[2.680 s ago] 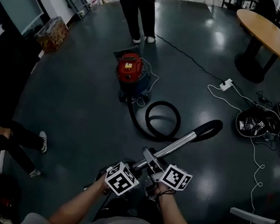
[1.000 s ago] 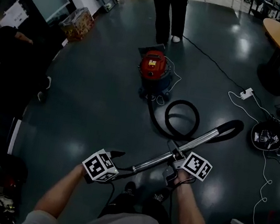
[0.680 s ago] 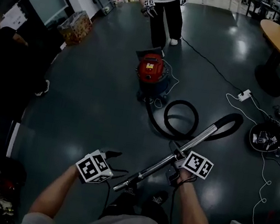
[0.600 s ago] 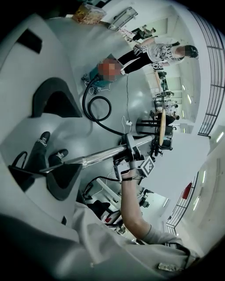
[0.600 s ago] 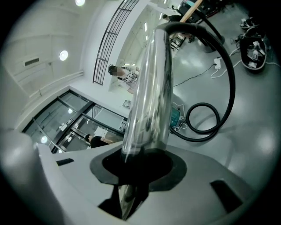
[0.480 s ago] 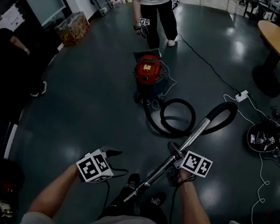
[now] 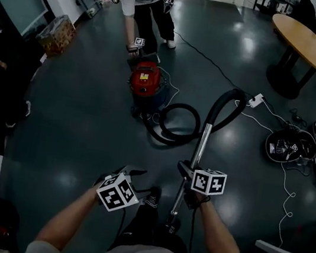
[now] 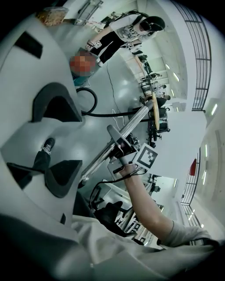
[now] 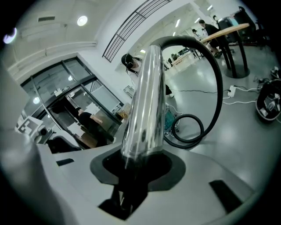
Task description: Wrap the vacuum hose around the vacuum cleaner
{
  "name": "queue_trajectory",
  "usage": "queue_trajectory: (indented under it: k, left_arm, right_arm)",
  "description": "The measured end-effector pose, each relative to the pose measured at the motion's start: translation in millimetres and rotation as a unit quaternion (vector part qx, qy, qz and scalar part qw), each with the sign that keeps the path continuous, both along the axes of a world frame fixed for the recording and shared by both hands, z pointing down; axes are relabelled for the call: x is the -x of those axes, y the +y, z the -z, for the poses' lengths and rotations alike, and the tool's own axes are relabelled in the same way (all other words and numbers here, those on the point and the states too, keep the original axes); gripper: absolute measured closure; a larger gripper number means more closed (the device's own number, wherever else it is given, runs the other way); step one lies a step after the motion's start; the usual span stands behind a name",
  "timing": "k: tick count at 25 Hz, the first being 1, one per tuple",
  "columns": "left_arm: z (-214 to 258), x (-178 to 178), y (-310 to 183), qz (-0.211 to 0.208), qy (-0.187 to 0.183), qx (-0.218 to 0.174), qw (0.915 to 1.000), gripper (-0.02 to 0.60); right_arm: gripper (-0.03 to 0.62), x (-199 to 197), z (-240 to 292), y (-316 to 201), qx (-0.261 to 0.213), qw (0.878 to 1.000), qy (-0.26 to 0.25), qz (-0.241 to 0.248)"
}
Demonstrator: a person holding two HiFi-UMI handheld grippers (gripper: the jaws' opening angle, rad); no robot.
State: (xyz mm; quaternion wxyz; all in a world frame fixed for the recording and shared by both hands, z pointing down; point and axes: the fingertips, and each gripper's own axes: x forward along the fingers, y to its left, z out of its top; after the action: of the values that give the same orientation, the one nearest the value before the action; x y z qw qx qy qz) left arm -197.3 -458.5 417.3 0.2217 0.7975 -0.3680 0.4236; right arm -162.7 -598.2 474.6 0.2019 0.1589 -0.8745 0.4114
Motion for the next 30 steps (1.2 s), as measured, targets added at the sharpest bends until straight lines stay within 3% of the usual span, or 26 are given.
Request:
queue_trajectory:
  k: [4, 9, 17, 22, 30]
  left_arm:
    - [-6.7, 20.2, -45.7, -0.008, -0.003, -0.03, 0.9995, 0.38]
    - [-6.6, 54.2, -100.8, -0.018, -0.031, -0.073, 0.9967, 0.574]
    - [-14.3, 82.0, -158.3, -0.048, 0.007, -0.067, 0.9966, 0.574]
    - [-11.7, 94.0, -188.2, -0.06, 0.019, -0.092, 0.9937, 0.574]
    - [2.6, 114.1, -236.9, -0.031, 0.021, -0.133, 0.9904, 0.574]
  right_arm:
    - [0.476, 8.7, -15.5, -11.0, -0.029, 0.999, 0.037, 0.022]
    - [0.477, 27.2, -23.9, -32.9, -0.063, 0.995, 0.071, 0.03]
    - [0.485, 52.5, -33.6, -56.2, -0.11, 0.979, 0.148, 0.081]
    - [0.49, 58.8, -34.7, -68.0, -0.129, 0.967, 0.188, 0.11]
    - [0.493, 53.5, -39.7, -81.1, -0.159, 0.939, 0.239, 0.191]
